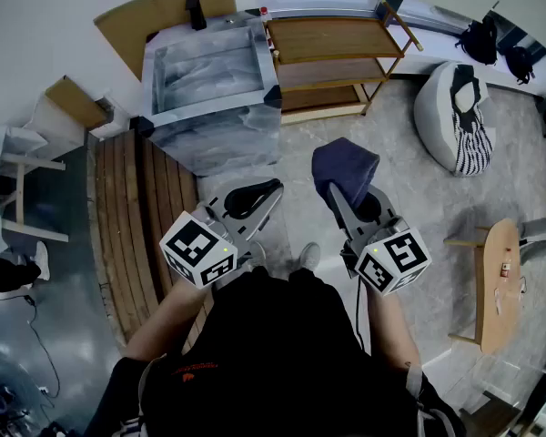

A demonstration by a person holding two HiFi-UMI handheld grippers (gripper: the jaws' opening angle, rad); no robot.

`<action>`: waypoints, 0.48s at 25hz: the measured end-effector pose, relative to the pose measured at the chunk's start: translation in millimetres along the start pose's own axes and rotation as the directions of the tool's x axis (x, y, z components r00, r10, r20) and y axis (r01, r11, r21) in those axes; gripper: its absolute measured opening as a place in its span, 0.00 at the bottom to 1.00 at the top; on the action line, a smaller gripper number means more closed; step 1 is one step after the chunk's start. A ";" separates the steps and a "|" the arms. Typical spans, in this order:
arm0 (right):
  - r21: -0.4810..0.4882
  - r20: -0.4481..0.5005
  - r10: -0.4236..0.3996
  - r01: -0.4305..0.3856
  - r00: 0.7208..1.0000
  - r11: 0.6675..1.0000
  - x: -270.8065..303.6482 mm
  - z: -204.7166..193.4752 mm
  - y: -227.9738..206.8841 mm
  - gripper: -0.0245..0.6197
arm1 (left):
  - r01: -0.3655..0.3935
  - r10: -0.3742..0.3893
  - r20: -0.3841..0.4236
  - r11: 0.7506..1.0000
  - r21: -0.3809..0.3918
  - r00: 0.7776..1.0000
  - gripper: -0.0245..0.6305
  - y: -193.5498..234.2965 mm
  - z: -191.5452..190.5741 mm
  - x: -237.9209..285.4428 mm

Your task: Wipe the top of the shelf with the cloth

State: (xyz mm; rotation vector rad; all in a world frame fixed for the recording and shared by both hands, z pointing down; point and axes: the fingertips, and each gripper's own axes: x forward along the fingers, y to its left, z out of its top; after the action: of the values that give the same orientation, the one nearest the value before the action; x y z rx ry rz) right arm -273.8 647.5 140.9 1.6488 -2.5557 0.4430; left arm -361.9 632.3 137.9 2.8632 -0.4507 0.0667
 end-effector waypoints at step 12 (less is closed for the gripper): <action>0.035 0.017 -0.007 0.006 1.000 0.999 -7.5 -1.1 -11.4 0.13 | -0.012 0.012 -0.007 1.000 -0.008 1.000 0.09 -5.2 -4.0 7.7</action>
State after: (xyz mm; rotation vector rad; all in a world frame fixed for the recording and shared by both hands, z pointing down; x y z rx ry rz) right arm -260.5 650.0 142.7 1.6788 -2.5683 0.4775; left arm -353.0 635.8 141.2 2.8521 -0.4661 0.0766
